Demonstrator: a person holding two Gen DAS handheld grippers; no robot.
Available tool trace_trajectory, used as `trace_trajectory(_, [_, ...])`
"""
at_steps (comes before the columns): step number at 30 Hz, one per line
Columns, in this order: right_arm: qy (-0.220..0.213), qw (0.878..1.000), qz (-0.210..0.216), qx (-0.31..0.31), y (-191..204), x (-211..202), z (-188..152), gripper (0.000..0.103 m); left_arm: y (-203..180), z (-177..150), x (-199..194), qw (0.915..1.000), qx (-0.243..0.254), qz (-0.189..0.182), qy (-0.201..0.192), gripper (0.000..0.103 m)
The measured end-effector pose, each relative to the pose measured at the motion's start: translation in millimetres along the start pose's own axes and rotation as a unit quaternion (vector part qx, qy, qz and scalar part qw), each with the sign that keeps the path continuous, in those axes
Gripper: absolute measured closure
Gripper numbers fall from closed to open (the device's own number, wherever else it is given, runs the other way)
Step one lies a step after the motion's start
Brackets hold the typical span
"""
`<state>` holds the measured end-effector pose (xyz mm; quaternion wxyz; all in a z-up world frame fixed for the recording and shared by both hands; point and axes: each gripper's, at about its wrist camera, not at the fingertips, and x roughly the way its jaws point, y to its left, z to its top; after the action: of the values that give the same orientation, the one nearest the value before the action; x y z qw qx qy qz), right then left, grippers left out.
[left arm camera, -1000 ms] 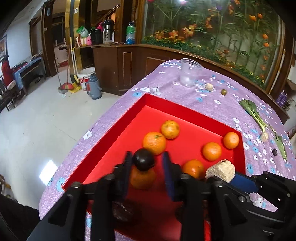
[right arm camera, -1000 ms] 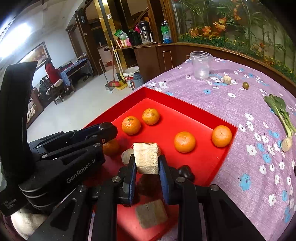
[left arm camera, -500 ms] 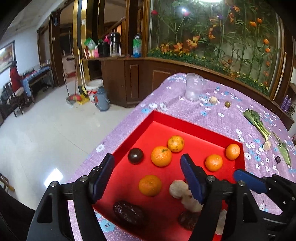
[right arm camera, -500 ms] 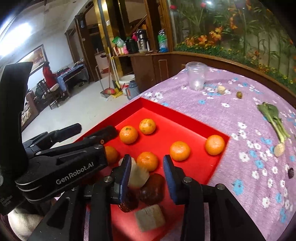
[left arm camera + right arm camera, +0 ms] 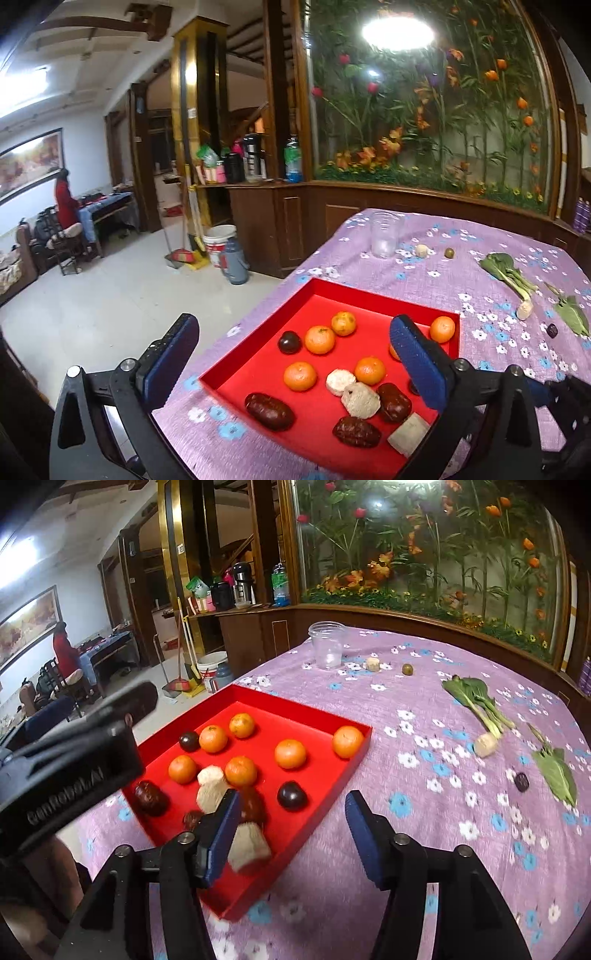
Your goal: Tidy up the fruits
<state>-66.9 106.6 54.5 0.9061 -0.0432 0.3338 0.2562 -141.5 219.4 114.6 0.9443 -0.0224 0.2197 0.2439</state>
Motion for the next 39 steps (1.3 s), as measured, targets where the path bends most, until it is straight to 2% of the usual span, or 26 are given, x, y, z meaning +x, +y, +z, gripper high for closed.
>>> trace_trajectory(4, [0.000, 1.000, -0.001, -0.004, 4.8, -11.2, -13.1, 0.033, -8.2, -7.1, -7.8, 0.9999, 0.009, 0.010, 0.005, 0.000])
trace_trajectory(9, [0.003, 1.000, -0.001, -0.006, 7.4, -18.5, -25.2, 0.030, -14.0, -15.7, -10.1, 0.9988, 0.012, -0.026, 0.038, 0.000])
trace_trajectory(15, [0.009, 1.000, 0.000, 0.004, 3.1, -20.4, -32.6, 0.029, -20.3, -20.5, -7.1, 0.9966, 0.008, -0.049, 0.066, 0.000])
trace_trajectory(39, [0.019, 1.000, -0.004, -0.003, 8.2, -12.2, -38.7, 0.024, -26.3, -32.9, 8.0, 0.9921, 0.003, -0.071, 0.104, 0.000])
